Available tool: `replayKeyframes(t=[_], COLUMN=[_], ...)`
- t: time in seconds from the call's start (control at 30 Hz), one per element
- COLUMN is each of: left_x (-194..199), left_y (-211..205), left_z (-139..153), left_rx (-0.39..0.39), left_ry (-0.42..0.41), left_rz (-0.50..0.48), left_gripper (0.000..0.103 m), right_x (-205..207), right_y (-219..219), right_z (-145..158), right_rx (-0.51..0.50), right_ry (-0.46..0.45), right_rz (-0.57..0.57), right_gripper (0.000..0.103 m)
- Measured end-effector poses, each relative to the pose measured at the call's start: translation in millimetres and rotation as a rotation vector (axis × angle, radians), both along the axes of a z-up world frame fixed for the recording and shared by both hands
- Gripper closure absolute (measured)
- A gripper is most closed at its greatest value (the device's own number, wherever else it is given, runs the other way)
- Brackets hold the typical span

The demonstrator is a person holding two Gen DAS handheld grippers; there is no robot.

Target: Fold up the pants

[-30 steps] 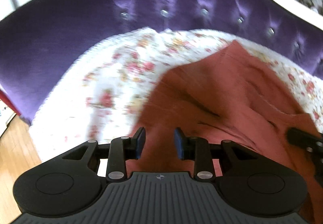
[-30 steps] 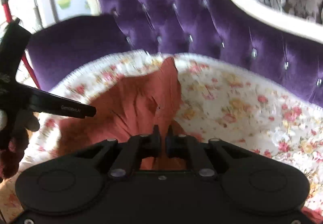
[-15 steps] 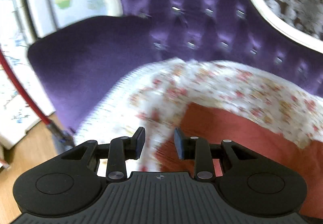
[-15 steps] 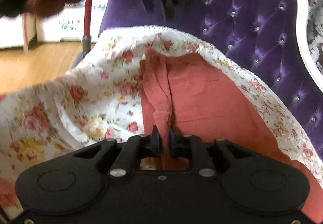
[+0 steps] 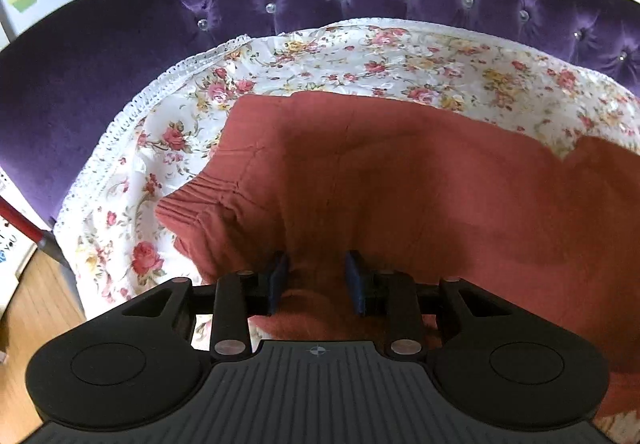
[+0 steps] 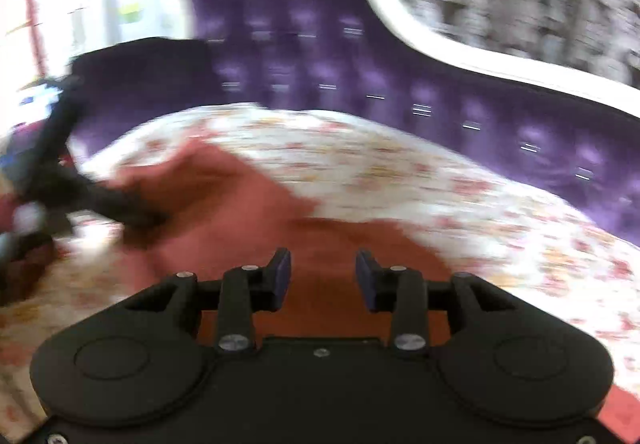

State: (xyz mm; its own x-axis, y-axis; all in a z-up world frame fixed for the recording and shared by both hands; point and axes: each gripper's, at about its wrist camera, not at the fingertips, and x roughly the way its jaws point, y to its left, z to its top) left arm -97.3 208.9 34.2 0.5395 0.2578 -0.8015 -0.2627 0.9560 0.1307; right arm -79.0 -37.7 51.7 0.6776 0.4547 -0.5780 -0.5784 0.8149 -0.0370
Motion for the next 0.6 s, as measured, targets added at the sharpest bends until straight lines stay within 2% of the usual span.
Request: replayKeyframes(t=[0.17,0.33,0.37,0.43,0.47,0.6], left_x=[-7.1,-6.0,-2.8,4.8,7.8,20.1], left_y=[-6.7,-23.3,-27.4,-35.3,-39.5,-49.2], left_z=[15.5,30.6,31.6,31.6,31.0,17.3], left_rx=[-0.046,-0.053,-0.056,-0.058,-0.057,-0.057], left_ry=[-0.017,-0.051,-0.056,-0.063,-0.066,-0.057], left_rz=[-0.018,-0.085,-0.095,-0.108,-0.114,-0.126], left_gripper=[0.072,0.071,0.071,0.071,0.071,0.071], right_x=[54.2,79.7,82.8,82.4,75.0,24.0], right_y=[-20.9,-25.6,-24.2,-22.8,-21.9,-13.5], right_z=[-2.9,-22.1,-27.7,-32.6,-31.7,-26.4], right_rx=[0.025,0.003,0.003,0.007,0.006,-0.047], right_ry=[0.039,0.134,0.162,0.2,0.186,0.068], right_rz=[-0.049,0.007,0.023,0.06,0.071,0.159], right_gripper=[0.041,0.039,0.042,0.089,0.094,0.095])
